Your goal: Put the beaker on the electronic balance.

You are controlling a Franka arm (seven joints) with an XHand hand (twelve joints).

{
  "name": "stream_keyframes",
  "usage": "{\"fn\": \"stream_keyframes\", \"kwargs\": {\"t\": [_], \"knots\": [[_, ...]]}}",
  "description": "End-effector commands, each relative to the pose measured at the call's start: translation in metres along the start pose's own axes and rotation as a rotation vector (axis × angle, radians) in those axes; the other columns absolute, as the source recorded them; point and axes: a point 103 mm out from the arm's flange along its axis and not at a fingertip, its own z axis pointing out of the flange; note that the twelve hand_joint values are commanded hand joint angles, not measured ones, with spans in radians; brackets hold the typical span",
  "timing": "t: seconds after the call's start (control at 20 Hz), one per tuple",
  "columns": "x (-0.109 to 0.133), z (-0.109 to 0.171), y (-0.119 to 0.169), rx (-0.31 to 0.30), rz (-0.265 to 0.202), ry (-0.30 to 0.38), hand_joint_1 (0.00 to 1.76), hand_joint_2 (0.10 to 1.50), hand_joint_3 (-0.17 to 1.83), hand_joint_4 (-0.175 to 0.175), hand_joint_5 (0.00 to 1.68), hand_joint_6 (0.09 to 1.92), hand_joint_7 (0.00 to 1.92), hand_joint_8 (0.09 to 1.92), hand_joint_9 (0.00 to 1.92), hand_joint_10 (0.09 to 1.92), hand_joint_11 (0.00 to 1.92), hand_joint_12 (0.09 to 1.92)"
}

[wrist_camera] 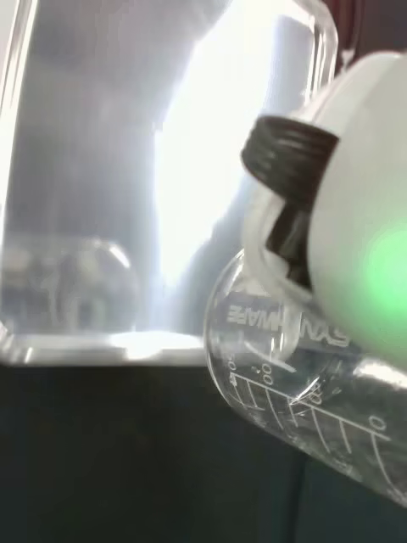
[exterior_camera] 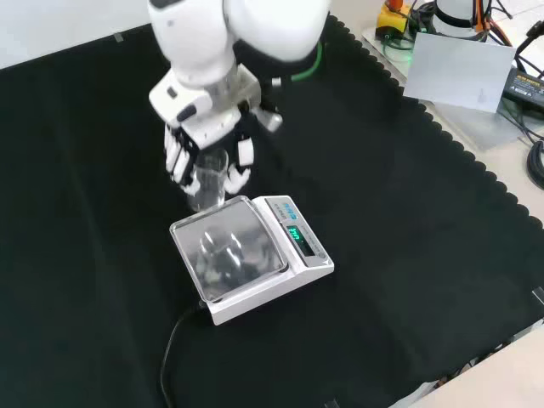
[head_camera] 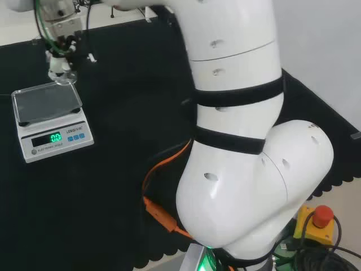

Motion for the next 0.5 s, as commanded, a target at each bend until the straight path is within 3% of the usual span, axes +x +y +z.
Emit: {"fn": "stream_keyframes", "kwargs": {"t": [0.05,0.5], "knots": [[0.077,0.031,0.010,0.110,-0.106,-0.032,1.30,0.44,0.81,0.026,0.94,1.04,0.95,0.96,1.23,0.59,1.15,1.02],[0.081,0.053,0.005,0.155,-0.096,-0.038,1.30,0.44,0.82,0.022,0.94,1.05,0.95,0.95,1.23,0.60,1.16,1.01]]}}
